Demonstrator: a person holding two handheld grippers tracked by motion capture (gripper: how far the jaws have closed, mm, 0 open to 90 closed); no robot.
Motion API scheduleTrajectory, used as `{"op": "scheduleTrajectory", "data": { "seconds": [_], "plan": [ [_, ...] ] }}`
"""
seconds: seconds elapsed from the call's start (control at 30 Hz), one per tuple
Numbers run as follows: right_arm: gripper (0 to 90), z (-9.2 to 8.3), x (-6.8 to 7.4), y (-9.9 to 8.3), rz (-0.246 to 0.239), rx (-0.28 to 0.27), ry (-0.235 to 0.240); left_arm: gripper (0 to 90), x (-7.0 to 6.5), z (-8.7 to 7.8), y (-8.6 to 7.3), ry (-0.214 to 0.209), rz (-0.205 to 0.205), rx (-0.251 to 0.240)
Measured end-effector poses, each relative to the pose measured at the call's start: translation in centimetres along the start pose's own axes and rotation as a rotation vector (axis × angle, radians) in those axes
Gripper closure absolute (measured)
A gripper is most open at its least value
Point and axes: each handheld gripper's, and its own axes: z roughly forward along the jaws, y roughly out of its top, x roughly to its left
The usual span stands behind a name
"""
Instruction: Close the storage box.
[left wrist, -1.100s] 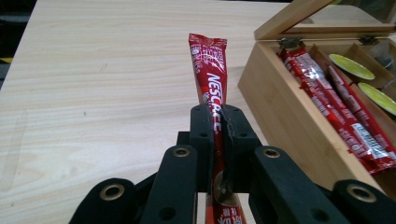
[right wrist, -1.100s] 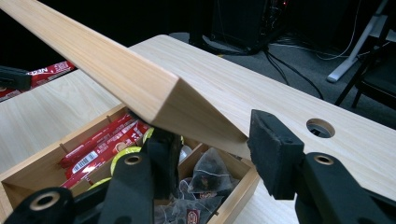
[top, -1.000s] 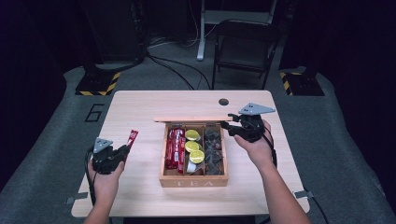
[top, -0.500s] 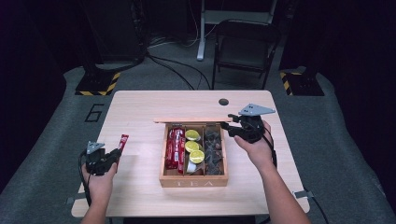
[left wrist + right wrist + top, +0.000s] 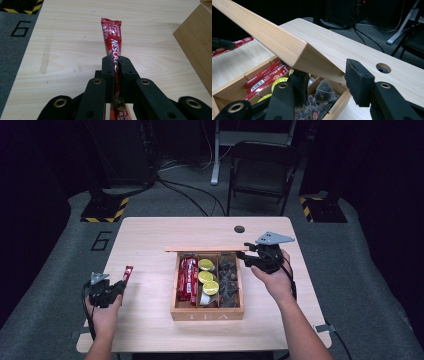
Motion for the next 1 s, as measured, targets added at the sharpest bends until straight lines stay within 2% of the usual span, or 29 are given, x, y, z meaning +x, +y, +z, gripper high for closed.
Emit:
{"op": "scheduleTrajectory", "data": {
  "seconds": [0.5, 0.57, 0.63, 0.67, 0.77, 1.0],
  "plan": [
    [53.9, 0.0, 0.0, 0.0, -0.005, -0.002, 0.002, 83.6, -0.7, 2.5, -1.1, 0.018, 0.032, 0.113],
    [53.9, 0.0, 0.0, 0.0, -0.005, -0.002, 0.002, 83.6, -0.8, 2.9, -1.3, 0.031, 0.04, 0.141],
    [53.9, 0.0, 0.0, 0.0, -0.005, -0.002, 0.002, 83.5, -0.8, 3.1, -1.4, 0.035, 0.044, 0.139],
    [53.9, 0.0, 0.0, 0.0, -0.005, -0.001, 0.002, 83.5, -0.8, 3.3, -1.5, 0.038, 0.045, 0.159],
    [53.9, 0.0, 0.0, 0.0, -0.005, -0.002, 0.003, 83.2, -0.7, 3.3, -1.6, 0.036, 0.034, 0.156],
    [53.9, 0.0, 0.0, 0.0, -0.004, -0.002, 0.003, 82.5, -0.7, 3.3, -1.6, 0.04, 0.043, 0.154]
  ]
}}
